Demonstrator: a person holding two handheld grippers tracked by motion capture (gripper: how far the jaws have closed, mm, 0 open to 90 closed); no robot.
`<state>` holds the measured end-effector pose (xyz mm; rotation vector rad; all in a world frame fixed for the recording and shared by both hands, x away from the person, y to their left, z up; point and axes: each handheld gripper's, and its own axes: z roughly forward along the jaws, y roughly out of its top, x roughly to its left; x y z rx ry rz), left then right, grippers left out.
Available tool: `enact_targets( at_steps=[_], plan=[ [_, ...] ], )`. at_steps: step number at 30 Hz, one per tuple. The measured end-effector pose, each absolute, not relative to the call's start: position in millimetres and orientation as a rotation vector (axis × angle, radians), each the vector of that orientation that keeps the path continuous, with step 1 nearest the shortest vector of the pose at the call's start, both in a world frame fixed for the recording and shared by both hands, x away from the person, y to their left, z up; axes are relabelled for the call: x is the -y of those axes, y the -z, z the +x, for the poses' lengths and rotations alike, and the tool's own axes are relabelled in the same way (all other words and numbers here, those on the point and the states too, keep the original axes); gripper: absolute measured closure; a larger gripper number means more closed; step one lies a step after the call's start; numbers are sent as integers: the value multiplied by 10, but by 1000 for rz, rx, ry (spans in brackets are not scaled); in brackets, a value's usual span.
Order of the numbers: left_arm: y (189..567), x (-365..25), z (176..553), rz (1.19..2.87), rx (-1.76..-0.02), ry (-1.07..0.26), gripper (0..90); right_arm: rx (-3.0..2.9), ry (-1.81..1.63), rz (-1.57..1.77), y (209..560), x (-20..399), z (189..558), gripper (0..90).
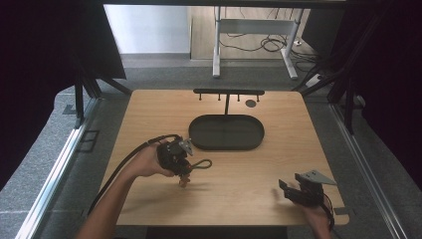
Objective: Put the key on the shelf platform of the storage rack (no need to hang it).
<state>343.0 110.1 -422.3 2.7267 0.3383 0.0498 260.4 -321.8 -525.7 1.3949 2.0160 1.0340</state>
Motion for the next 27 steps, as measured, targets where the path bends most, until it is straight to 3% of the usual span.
enact_targets(
  at_steps=[27],
  plan=[
    [3963,-1012,3561,2748,-355,-118,666,-2001,-1042,1408,5251,3256,2601,298]
  ],
)
